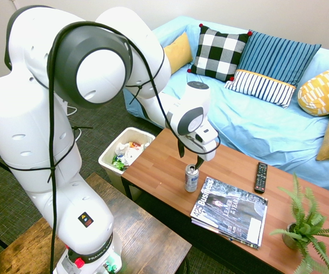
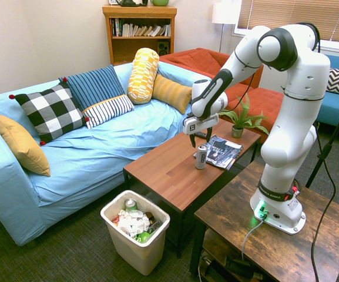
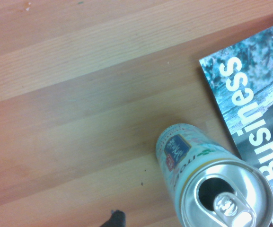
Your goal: Throw the can in the trash bin
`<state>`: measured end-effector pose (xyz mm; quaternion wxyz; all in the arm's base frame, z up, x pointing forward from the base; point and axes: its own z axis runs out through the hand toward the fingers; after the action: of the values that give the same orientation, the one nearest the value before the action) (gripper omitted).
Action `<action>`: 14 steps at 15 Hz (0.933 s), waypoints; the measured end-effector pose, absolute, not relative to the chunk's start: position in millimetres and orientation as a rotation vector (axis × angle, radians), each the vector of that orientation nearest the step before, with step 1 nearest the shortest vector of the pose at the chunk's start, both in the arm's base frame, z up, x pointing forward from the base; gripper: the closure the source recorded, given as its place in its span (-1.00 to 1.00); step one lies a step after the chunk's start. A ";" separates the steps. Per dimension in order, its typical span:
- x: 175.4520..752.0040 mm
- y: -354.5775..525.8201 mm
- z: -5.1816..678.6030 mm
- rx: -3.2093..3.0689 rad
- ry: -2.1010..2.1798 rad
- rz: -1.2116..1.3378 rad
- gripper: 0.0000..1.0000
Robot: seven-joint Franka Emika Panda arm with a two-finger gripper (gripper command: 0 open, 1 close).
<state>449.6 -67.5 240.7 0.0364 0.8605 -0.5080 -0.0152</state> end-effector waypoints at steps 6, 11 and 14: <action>448.1 -79.8 209.2 2.611 -1.599 -0.080 -1.00; 459.6 -85.2 184.5 2.590 -1.620 -0.130 -1.00; 461.2 -85.4 177.2 2.593 -1.620 -0.151 -1.00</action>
<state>461.2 -85.4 177.2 0.0401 0.8465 -0.5286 -0.0494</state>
